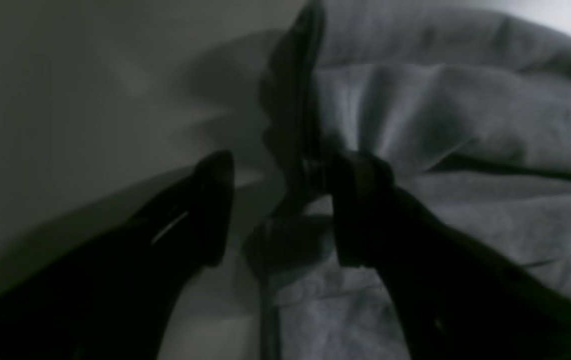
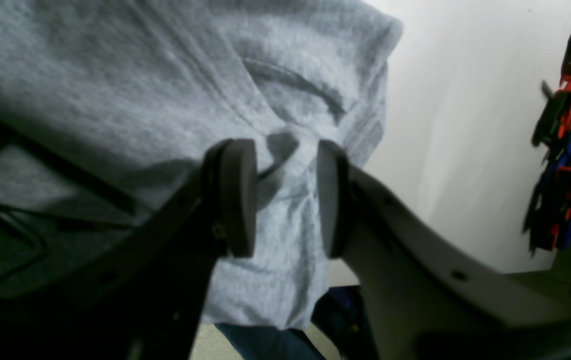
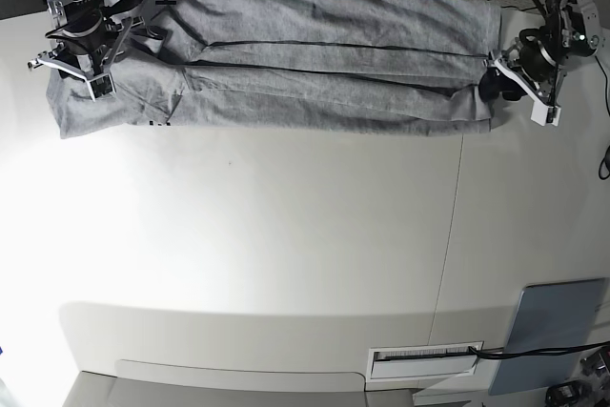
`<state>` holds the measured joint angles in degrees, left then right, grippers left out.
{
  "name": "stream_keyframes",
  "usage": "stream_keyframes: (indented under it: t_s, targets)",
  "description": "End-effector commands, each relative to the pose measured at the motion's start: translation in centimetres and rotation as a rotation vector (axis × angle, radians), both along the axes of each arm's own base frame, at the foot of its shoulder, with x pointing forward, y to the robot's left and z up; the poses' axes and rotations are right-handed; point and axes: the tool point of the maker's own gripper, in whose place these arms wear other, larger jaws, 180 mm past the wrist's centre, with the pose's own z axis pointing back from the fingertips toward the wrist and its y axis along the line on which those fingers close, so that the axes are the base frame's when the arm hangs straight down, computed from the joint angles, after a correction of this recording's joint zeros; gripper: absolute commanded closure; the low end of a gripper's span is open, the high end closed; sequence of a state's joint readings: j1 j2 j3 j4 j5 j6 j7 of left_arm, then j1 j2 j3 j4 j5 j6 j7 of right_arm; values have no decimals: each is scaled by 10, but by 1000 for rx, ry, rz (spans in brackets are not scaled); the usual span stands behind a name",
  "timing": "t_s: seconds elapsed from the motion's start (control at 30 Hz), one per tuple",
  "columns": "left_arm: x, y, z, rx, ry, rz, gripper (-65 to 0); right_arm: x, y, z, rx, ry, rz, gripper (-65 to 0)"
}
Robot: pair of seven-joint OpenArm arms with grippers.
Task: Fold the T-shirt properly
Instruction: 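Release the hem and grasp the folded end near the left gripper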
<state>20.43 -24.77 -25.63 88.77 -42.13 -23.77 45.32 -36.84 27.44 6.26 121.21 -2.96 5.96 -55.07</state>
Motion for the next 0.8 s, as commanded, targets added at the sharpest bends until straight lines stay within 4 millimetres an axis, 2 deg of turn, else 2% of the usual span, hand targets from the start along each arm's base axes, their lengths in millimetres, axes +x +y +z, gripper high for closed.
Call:
stream_keyframes:
  t_s: [0.0, 0.23, 0.43, 0.5, 0.7, 0.77]
  targets:
    - [0, 3, 3, -6, -3, -5, -327, 6, -2, 10, -16, -36, 12, -206]
    - [-13, -20, -2, -186, 15, -60, -327, 6, -2, 10, -16, -36, 12, -206]
    - [-16, -24, -5, -263, 9, -43, -316, 6, -2, 10, -16, -36, 12, -206]
    - [-15, -23, -4, -272, -3, -28, -263, 6, -2, 10, -16, -37, 12, -206]
    - [-9, -22, -13, -285, -28, 70, 0, 6, -2, 10, -16, -36, 12, -206]
    - [-6, -19, -17, -270, -46, 117, 0, 6, -2, 10, -16, -36, 12, -206]
